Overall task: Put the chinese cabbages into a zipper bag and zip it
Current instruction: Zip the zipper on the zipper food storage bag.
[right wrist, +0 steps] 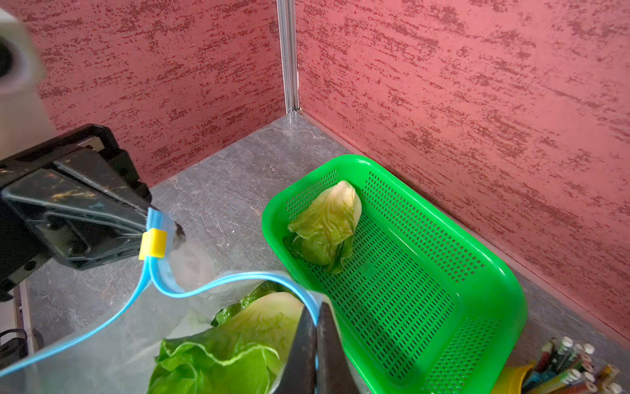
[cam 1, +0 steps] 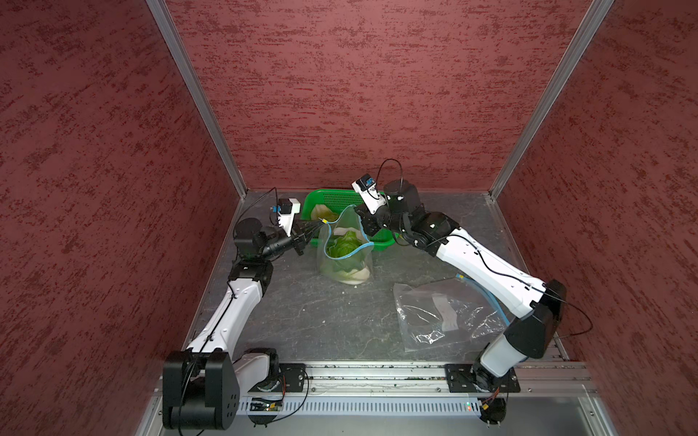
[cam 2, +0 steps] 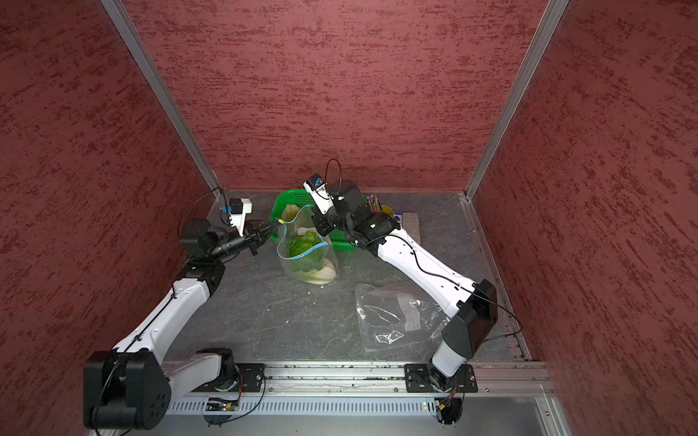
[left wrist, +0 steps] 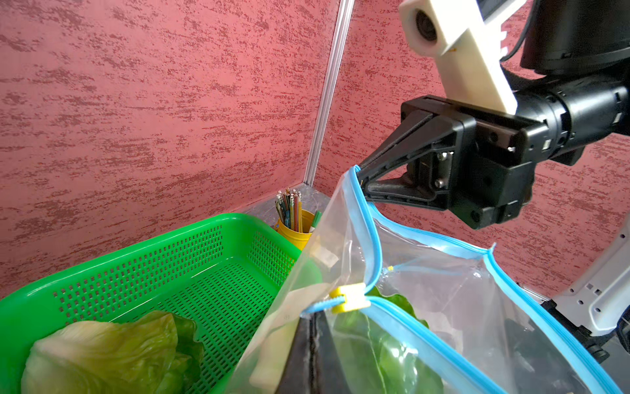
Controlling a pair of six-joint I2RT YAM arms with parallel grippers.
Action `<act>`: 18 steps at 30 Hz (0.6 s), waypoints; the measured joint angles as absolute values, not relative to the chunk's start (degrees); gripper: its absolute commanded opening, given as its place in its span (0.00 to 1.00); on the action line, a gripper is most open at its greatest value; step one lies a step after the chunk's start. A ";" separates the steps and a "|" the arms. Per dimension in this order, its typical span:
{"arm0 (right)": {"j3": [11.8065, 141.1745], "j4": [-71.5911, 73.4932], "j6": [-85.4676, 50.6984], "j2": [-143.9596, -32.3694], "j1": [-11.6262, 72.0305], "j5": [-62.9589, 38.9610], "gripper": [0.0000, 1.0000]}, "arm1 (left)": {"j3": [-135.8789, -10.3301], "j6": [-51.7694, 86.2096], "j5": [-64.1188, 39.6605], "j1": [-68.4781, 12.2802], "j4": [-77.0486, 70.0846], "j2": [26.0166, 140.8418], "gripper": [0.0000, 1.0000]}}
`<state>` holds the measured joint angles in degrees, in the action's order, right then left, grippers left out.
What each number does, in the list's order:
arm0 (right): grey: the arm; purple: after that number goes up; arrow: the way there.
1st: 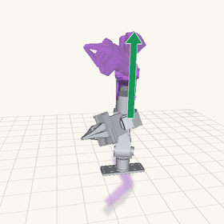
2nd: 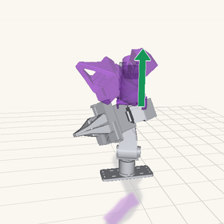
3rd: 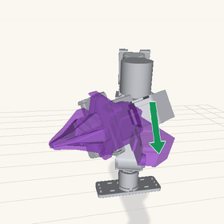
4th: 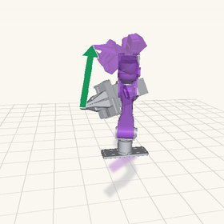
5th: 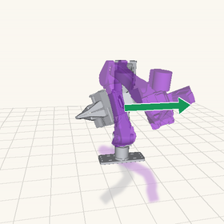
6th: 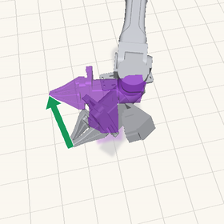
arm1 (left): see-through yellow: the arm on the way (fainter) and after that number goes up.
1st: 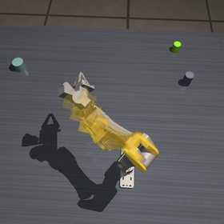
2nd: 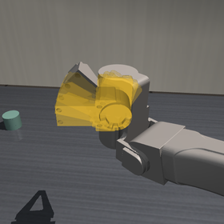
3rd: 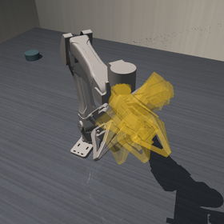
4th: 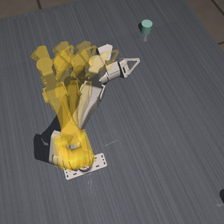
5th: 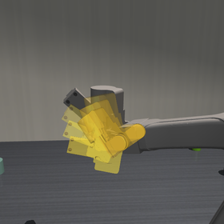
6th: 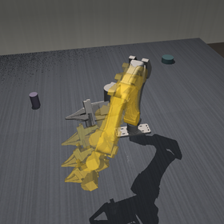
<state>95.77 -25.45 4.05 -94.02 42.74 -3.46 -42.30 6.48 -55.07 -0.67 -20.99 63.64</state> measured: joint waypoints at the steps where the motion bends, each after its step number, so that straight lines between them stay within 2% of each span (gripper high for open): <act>1: 95.79 -25.50 3.86 -93.84 42.57 -3.51 0.00 | -42.30 6.17 -54.19 -0.86 -19.62 62.41 0.00; 10: 95.81 -27.20 2.48 -91.18 41.67 -4.47 0.00 | -44.64 3.22 -46.00 -6.55 -5.23 50.11 0.00; 18: 89.17 -25.82 0.40 -87.29 41.63 -7.40 0.06 | -47.29 0.56 -39.09 -11.55 5.23 45.98 0.00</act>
